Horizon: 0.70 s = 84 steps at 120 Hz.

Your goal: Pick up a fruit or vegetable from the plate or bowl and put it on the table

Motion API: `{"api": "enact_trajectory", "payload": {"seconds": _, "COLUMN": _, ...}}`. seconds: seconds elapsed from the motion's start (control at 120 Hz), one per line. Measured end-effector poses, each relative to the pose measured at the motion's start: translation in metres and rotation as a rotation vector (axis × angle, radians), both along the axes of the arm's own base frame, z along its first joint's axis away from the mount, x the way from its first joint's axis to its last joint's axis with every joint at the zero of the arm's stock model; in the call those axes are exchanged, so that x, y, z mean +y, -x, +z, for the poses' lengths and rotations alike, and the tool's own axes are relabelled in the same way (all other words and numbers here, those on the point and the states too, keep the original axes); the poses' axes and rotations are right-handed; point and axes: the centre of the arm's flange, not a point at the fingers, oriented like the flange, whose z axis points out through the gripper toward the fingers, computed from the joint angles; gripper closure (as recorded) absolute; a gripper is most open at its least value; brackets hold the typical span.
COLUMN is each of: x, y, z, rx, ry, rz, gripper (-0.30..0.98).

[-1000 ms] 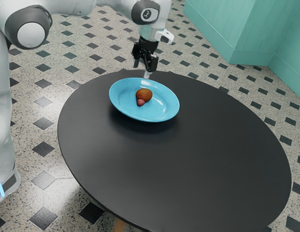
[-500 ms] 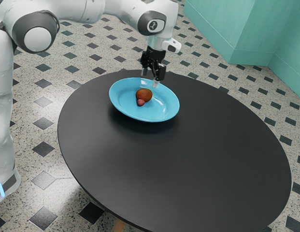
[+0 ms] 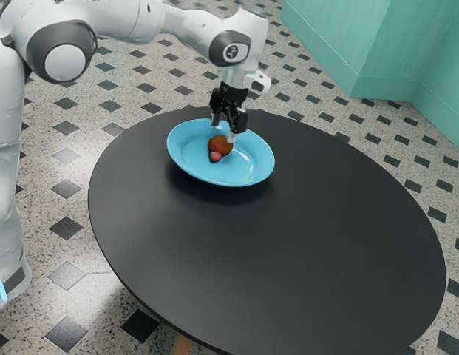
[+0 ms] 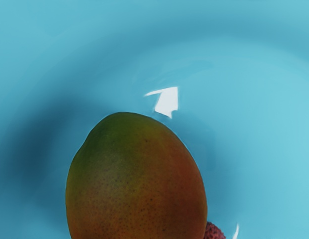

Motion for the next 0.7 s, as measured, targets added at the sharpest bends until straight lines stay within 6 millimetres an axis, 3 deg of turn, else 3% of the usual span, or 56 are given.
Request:
{"api": "enact_trajectory", "payload": {"seconds": 0.183, "x": -0.002, "y": 0.008, "z": -0.016, "rx": 0.027, "ry": 0.018, "rz": 0.001, "gripper": 0.00}}
{"api": "enact_trajectory", "payload": {"seconds": 0.35, "x": 0.012, "y": 0.015, "z": -0.020, "rx": 0.033, "ry": 0.020, "rz": 0.030, "gripper": 0.00}}
{"api": "enact_trajectory", "payload": {"seconds": 0.7, "x": 0.009, "y": 0.004, "z": -0.040, "rx": 0.039, "ry": 0.030, "rz": 0.032, "gripper": 0.00}}
